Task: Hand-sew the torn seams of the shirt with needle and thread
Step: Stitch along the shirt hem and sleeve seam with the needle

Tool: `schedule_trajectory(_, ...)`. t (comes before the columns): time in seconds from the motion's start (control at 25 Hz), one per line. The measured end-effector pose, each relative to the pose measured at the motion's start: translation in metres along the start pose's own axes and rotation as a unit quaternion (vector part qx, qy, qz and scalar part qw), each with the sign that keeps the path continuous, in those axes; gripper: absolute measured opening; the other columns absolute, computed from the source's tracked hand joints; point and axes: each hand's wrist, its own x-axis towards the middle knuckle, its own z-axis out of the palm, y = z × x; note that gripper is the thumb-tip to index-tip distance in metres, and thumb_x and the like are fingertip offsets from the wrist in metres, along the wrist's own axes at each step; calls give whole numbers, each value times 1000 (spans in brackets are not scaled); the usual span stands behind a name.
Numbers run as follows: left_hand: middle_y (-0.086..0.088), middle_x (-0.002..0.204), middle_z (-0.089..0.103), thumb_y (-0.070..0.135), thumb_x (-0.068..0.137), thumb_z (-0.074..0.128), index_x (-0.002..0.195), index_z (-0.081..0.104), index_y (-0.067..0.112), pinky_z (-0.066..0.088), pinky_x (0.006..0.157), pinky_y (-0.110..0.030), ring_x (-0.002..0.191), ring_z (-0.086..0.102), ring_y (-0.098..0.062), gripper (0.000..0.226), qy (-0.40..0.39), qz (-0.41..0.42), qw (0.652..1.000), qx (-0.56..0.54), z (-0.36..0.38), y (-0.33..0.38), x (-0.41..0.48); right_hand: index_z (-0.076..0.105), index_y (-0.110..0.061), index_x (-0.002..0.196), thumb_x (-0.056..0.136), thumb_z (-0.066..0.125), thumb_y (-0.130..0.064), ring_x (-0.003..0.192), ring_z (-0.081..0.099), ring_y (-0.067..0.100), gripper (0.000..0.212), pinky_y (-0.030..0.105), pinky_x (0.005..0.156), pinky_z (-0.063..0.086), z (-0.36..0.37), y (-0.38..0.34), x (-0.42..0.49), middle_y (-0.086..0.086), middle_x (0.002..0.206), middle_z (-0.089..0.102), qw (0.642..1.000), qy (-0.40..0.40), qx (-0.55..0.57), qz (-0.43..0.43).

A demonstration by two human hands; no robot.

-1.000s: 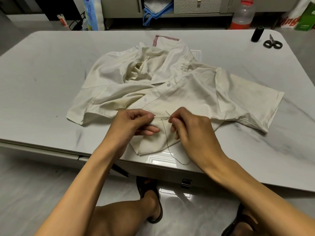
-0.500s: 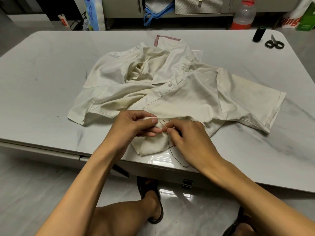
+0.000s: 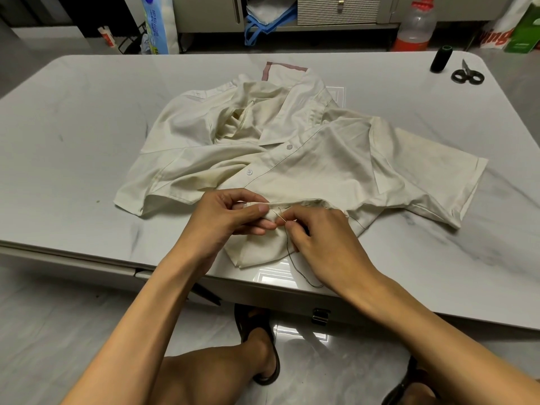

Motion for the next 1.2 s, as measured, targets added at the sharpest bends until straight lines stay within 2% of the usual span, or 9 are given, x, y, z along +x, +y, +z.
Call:
schedule_trajectory(0.16,-23,78,73,-1,87,67,89,68,1,59,64,-22,71,75,-22,2,3,11,1000,5,1,-1,1,75,-19,97,94,51,-11,72,56,11,25,27,70,41,0,-2,-1,0,74,69,1000,-1,-6,8)
schedule_trajectory(0.4,-18,75,74,-2,89,65,89,69,0,60,66,-25,69,74,-22,4,12,63,998,20,5,-4,0,75,-17,96,93,50,-10,74,58,14,27,31,74,41,-1,-7,0,2,75,69,1000,15,-4,23)
schedule_trajectory(0.6,-19,76,74,-4,89,64,89,69,-6,59,64,-27,70,74,-28,5,43,127,990,45,14,-6,-2,75,-17,94,93,50,-10,68,53,12,26,24,65,36,0,-9,0,-7,63,56,998,41,13,52)
schedule_trajectory(0.68,-19,74,74,-6,89,64,88,69,-7,58,64,-26,68,73,-27,5,53,137,988,41,18,-8,-3,75,-16,90,93,50,-10,67,54,12,25,25,64,37,0,-9,-1,-6,62,57,997,47,15,53)
schedule_trajectory(0.76,-15,72,74,-7,88,65,86,71,-4,58,64,-25,67,73,-25,7,56,148,986,48,21,-9,-3,73,-14,85,93,50,-10,68,57,14,24,27,66,39,0,-8,-1,-5,62,58,997,54,21,55)
schedule_trajectory(0.92,-10,71,74,-4,86,69,83,75,6,59,67,-29,70,73,-27,11,64,177,979,72,22,-9,-4,61,-21,73,96,53,-13,61,57,8,25,21,62,41,2,-7,-1,-8,57,58,994,72,60,58)
schedule_trajectory(1.04,-7,73,75,4,87,72,86,76,9,60,73,-38,73,74,-26,6,79,191,974,98,20,-10,-5,65,-15,87,98,50,-10,54,59,7,19,20,61,48,4,-6,-1,-2,63,65,985,57,141,78)
schedule_trajectory(1.2,0,77,76,9,86,74,90,76,10,61,77,-42,76,74,-18,5,93,194,965,148,17,-13,-4,49,-12,104,100,41,-2,59,61,8,13,22,63,50,8,-7,-4,4,76,67,969,41,223,97)
